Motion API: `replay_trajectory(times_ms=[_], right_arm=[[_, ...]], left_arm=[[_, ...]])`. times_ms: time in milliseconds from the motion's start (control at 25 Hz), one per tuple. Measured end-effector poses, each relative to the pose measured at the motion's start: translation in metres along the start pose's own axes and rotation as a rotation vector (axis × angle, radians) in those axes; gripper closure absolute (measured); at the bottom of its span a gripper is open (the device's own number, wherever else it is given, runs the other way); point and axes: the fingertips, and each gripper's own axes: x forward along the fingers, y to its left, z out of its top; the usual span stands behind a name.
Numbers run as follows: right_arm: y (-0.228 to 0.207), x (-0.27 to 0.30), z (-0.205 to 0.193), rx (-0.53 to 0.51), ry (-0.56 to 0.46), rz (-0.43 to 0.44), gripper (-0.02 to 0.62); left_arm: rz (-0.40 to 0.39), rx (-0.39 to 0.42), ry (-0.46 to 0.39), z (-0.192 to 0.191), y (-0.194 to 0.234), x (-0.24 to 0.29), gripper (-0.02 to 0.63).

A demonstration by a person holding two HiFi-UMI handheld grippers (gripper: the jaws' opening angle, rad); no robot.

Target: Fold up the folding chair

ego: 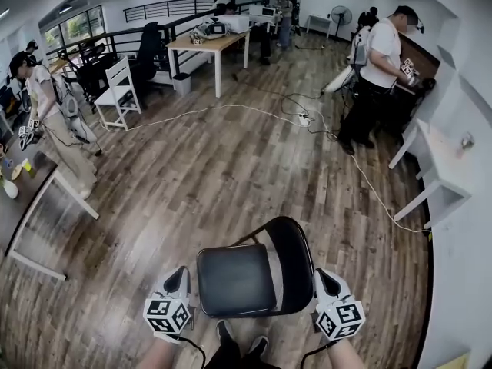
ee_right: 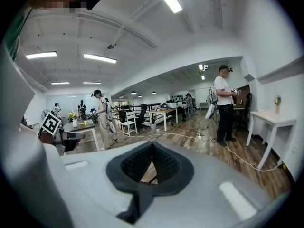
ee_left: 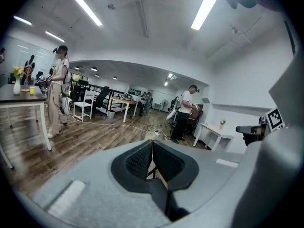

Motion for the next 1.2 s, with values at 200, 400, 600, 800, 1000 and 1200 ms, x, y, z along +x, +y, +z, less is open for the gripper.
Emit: replay_trajectory(times_ms=[200, 400, 600, 800, 1000, 1200], right_arm=[[0.009, 0.038, -0.009, -0.011, 0.06, -0.028, 0.592], [0.014, 0.057, -0.024, -0.019, 0.098, -0.052, 0.592], [-0.011, 0.062, -0.06, 0.016, 0.118, -0.09, 0.592], [-0.039, 0.084, -0.09, 0.074, 0.144, -0.099, 0.592], [-0.066, 0.108, -0.103, 0.022, 0.143, -0.109, 0.592], [-0.091, 0.132, -0.128, 0.063, 0.182, -0.106, 0.592]], left_arm=[[0.015, -0.036, 0.063, -0.023, 0.048, 0.036, 0.595], [0.006, -0.086, 0.153, -0.066, 0.086, 0.066, 0.595], [0.0, -0.112, 0.249, -0.142, 0.11, 0.095, 0.595], [0.017, -0.127, 0.288, -0.2, 0.126, 0.129, 0.594], [0.033, -0.22, 0.365, -0.268, 0.141, 0.143, 0.592], [0.038, -0.428, 0.473, -0.34, 0.169, 0.154, 0.42]])
